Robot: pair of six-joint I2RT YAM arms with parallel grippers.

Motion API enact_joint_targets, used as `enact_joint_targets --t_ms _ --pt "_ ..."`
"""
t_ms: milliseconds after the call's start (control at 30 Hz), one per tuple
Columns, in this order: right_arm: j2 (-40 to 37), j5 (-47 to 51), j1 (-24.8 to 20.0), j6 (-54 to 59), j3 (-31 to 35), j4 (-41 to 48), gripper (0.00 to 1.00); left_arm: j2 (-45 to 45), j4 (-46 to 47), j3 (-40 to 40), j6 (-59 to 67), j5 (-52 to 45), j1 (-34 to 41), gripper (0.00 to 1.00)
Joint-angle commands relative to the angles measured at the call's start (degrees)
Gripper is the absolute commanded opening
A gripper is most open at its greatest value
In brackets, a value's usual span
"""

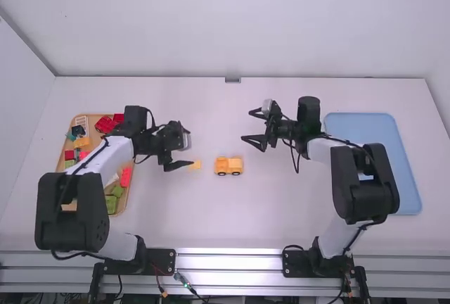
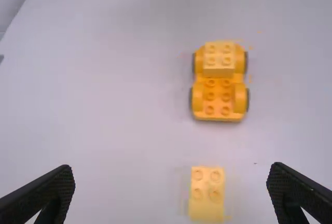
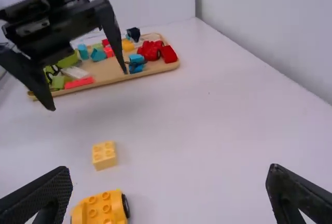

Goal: Assemble lego blocks to make yellow taxi

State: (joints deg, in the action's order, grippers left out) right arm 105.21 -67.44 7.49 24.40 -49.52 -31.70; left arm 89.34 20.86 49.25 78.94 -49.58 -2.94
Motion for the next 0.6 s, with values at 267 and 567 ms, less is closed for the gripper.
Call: enact_joint_targets --t_ms 267,567 --pt "-1.4 4.0 5.9 14.2 -0.3 11.9 0.99 8.9 -9.6 -2.9 0.6 -5.6 -0.2 0.99" --pt "-1.4 8.6 10.7 31.0 -0.1 25.2 0.99 15.7 -9.2 -2.4 5.6 -5.9 -0.2 0.99"
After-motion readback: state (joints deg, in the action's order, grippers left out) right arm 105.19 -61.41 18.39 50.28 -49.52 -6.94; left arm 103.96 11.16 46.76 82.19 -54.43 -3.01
